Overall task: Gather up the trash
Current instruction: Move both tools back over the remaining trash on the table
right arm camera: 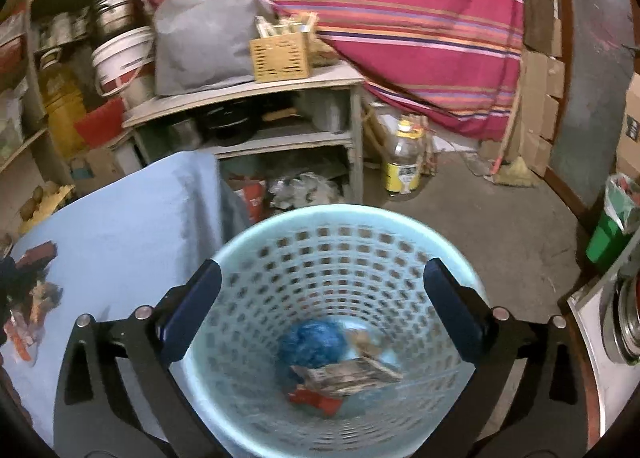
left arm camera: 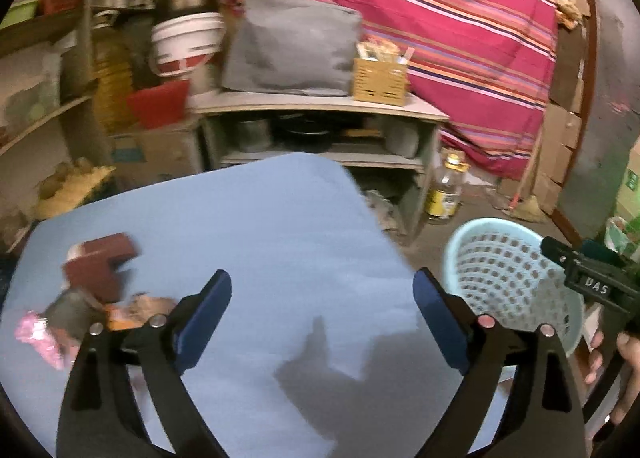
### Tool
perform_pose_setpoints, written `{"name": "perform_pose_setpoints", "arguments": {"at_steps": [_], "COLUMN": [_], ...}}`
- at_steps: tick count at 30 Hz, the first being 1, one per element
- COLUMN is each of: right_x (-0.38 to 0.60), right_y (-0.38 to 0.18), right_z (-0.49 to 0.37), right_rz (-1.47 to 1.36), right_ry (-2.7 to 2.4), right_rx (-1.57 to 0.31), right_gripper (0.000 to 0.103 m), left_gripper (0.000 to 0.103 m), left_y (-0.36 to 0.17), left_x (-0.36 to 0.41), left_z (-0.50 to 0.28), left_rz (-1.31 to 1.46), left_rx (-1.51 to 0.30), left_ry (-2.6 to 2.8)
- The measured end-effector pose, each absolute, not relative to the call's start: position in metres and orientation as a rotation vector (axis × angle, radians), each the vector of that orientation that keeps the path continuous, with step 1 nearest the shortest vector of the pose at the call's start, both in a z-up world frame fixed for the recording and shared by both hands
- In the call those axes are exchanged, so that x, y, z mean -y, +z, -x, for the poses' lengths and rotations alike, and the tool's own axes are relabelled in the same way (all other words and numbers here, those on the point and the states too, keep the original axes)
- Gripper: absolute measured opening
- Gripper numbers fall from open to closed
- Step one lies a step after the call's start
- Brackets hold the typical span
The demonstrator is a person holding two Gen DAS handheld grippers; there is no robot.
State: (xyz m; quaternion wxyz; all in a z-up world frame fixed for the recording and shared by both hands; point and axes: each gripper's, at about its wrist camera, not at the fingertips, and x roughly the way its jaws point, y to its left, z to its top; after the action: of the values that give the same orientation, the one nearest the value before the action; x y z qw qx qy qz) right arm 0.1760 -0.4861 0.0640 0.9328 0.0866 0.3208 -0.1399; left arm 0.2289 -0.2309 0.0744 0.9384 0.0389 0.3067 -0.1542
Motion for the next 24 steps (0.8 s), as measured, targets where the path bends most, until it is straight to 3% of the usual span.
{"name": "perform_pose_setpoints", "arguments": {"at_steps": [15, 24], "right_x": [0.351, 0.275], "right_y": [0.074, 0.063], "right_z": [-0.217, -0.234], "right_rz": [-0.149, -0.042], "right_ry": [-0.18, -0.056], "right_rx": [-0.653, -0.691], "right_gripper": [0.099, 0.099], "left_gripper": [0.095, 0.095], "left_y": [0.083, 0.044], "left_x": [0.025, -0.063], "left_z": [-0.213, -0.219], "left_rz": [-0.027, 0.029], "left_rx": [-0.588, -0.635], "left_ry": [-0.023, 0.091]}}
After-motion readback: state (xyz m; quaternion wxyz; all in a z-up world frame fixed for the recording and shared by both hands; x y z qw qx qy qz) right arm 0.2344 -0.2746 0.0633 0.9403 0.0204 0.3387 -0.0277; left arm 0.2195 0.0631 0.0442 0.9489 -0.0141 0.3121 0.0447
